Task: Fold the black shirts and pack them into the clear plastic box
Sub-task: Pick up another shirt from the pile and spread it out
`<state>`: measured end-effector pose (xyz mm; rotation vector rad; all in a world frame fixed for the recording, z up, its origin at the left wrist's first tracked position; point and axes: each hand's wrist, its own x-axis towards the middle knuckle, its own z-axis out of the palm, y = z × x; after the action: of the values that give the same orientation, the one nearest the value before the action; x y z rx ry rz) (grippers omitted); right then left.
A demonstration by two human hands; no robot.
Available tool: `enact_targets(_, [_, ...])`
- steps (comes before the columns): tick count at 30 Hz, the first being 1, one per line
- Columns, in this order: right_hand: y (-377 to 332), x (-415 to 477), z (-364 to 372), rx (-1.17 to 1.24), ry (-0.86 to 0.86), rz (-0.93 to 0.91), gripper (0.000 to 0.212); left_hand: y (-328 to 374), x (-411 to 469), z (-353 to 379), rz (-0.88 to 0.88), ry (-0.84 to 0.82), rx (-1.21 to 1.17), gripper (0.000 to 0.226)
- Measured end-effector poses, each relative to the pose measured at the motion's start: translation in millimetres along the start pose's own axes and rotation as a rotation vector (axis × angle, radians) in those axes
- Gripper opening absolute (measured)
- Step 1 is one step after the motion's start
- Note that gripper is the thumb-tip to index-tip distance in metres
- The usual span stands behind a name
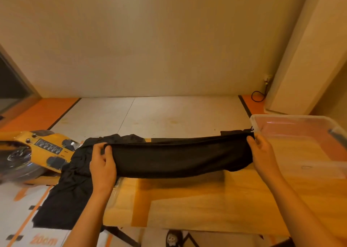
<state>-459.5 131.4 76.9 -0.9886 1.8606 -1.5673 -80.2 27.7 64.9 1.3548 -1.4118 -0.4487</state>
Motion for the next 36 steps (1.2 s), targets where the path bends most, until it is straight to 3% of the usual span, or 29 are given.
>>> enact_targets(5, [32.2, -41.9, -6.7, -0.019, -0.001, 0.079, 0.014, -23.8, -42.4, -16.9, -0.055, -0.025, 0.047, 0.012])
enact_targets(8, [52.6, -64.5, -8.6, -0.078, 0.001, 0.169, 0.044, -36.7, -64.6, -25.4, -0.105, -0.049, 0.076, 0.015])
enact_targets(16, [71.8, -80.1, -14.0, -0.094, -0.045, 0.308, 0.051, -53.9, -87.9, -37.3, -0.225, -0.177, 0.089, 0.013])
enact_targets(20, [71.0, -79.7, -20.5, -0.091, -0.079, 0.358, 0.045, -63.5, -84.8, -40.7, -0.24, -0.333, 0.116, 0.012])
enact_targets(26, [71.0, -92.0, -39.1, -0.071, -0.26, 0.471, 0.021, -74.3, -89.4, -55.2, -0.299, -0.495, 0.11, 0.017])
enact_targets(36, [69.3, -92.6, -41.4, 0.002, -0.386, 0.576, 0.019, -78.0, -83.9, -53.1, -0.303, -0.522, 0.099, 0.018])
